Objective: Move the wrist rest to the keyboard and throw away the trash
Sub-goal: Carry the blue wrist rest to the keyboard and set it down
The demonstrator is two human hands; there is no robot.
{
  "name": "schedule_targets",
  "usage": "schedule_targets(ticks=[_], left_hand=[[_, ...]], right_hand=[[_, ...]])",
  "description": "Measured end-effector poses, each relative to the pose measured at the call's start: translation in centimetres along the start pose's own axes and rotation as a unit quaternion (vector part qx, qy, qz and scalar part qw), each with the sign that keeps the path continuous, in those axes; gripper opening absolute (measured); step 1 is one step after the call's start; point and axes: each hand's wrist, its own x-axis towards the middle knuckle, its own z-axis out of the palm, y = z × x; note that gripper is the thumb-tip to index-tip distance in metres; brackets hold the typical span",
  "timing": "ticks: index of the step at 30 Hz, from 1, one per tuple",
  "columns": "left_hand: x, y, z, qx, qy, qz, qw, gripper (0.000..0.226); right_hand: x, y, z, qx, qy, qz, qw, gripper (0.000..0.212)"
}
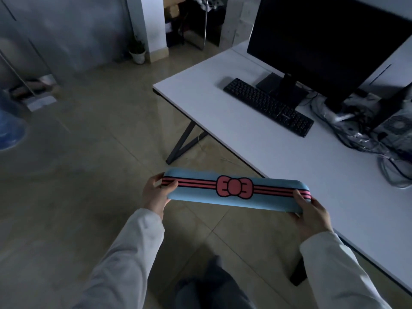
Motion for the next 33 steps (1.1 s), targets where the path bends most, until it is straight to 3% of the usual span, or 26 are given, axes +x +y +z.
schedule_targets(ticks=[11,15,18,23,29,33], left_hand=[[11.9,4.6,7.0,0.079,-0.008,0.011,0.997,0.048],[15.6,6.9,11.3,0.097,-0.016,0.027,0.995,0.046],[18.1,7.5,13.8,0.100,-0.023,0.019,0.994,0.047],[21.1,7.8,17.4,0.137,-0.047,0.000,0.989,0.042],[25.7,8.3,21.9,0.211,-0.113,-0.027,0.971,0.038],[28.8,8.6,25.0,0.248,-0.167,-0.041,0.953,0.037]], right_hand=[[8.0,-3.4,7.0,0.075,0.022,0.018,0.997,0.019],[11.9,-5.7,9.3,0.090,0.040,0.032,0.995,0.004],[14.1,-7.1,10.0,0.098,0.047,0.033,0.993,0.005],[16.1,-7.9,10.1,0.116,0.093,0.044,0.988,0.022],[17.6,-8.0,10.0,0.143,0.164,0.079,0.973,0.014],[18.1,-8.3,10.7,0.169,0.222,0.085,0.957,0.021]])
